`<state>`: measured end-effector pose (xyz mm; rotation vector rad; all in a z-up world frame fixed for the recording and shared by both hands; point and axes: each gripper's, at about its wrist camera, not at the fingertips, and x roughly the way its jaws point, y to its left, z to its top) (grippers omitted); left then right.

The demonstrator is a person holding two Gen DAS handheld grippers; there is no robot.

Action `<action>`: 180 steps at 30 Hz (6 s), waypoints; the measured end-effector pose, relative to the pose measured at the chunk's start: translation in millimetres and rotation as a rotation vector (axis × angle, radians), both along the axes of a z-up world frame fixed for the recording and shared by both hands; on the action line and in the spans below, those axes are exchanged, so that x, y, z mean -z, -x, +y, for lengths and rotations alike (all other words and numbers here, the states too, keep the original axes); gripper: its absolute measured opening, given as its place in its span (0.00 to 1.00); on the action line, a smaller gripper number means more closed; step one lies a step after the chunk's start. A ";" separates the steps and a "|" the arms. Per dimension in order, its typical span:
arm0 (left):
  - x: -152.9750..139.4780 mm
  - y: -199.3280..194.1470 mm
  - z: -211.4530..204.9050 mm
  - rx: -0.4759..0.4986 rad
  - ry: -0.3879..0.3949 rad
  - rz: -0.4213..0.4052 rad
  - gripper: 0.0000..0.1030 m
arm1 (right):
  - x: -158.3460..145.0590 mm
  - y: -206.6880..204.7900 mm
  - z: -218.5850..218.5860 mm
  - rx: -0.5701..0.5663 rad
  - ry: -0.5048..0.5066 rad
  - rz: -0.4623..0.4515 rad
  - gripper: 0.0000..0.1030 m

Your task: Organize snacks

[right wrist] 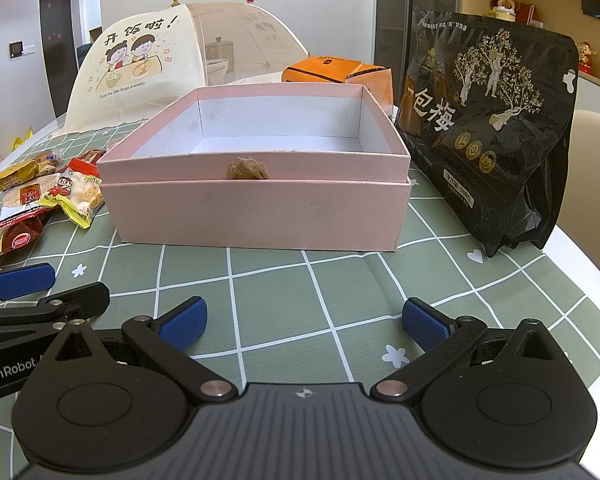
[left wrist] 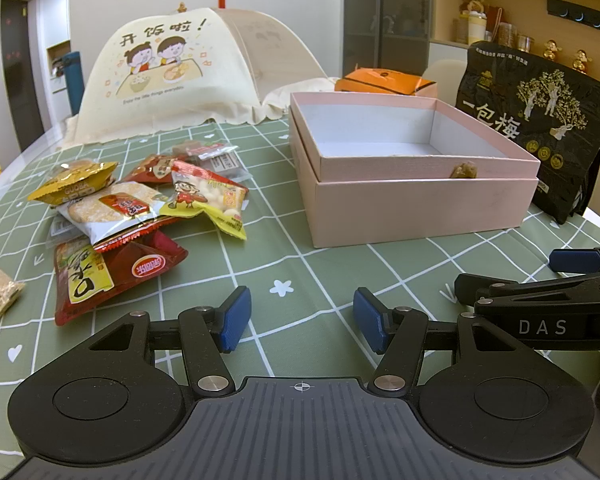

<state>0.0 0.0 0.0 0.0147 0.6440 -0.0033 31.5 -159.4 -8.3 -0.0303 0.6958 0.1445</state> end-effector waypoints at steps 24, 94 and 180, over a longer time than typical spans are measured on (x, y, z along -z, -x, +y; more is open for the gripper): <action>0.0 0.0 0.0 0.000 0.000 0.000 0.62 | -0.1 0.1 0.1 0.000 0.000 0.000 1.00; -37.4 -33.5 269.4 -0.533 0.334 0.225 0.58 | -52.6 16.7 97.9 -0.246 0.039 0.133 1.00; -28.7 -155.0 272.9 0.056 0.135 0.215 0.40 | -79.5 -27.8 104.6 -0.238 -0.041 0.276 0.83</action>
